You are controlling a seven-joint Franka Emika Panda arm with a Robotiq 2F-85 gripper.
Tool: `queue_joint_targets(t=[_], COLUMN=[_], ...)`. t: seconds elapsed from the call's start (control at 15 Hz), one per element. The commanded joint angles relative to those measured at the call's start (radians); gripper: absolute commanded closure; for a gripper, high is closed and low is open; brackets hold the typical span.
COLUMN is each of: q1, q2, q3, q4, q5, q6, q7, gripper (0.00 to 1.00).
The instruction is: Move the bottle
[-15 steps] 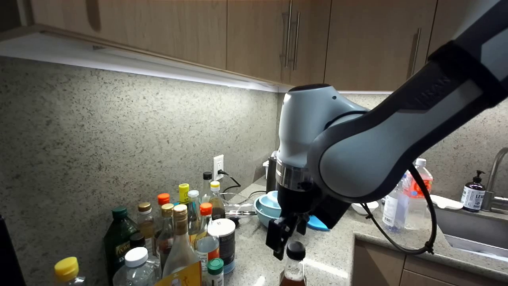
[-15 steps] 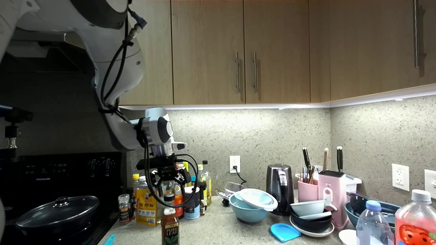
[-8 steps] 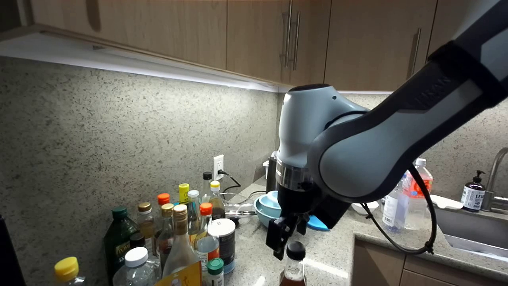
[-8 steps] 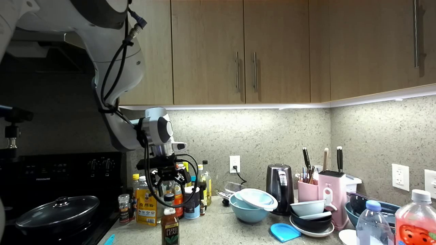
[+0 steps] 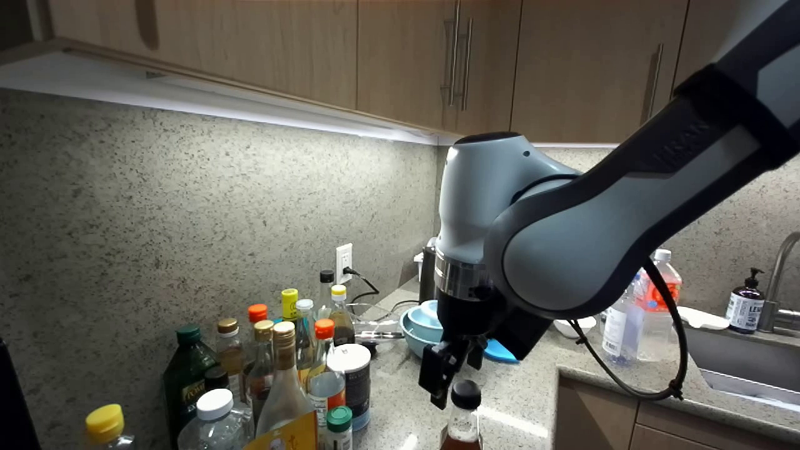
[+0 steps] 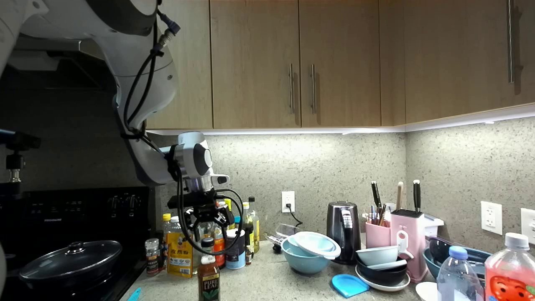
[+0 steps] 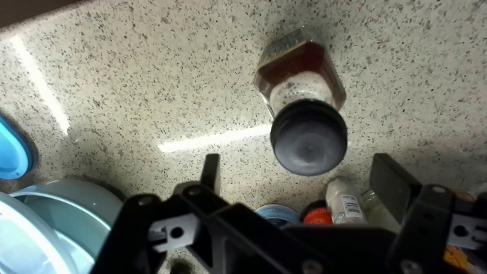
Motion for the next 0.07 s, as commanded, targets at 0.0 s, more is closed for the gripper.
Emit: queue_joint_targets(t=[0.0], q1=[-0.003], q2=[-0.001], q3=[0.003], q4=[0.001], q5=[0.001], q6=[-0.003], q7=[-0.002], gripper=[0.0])
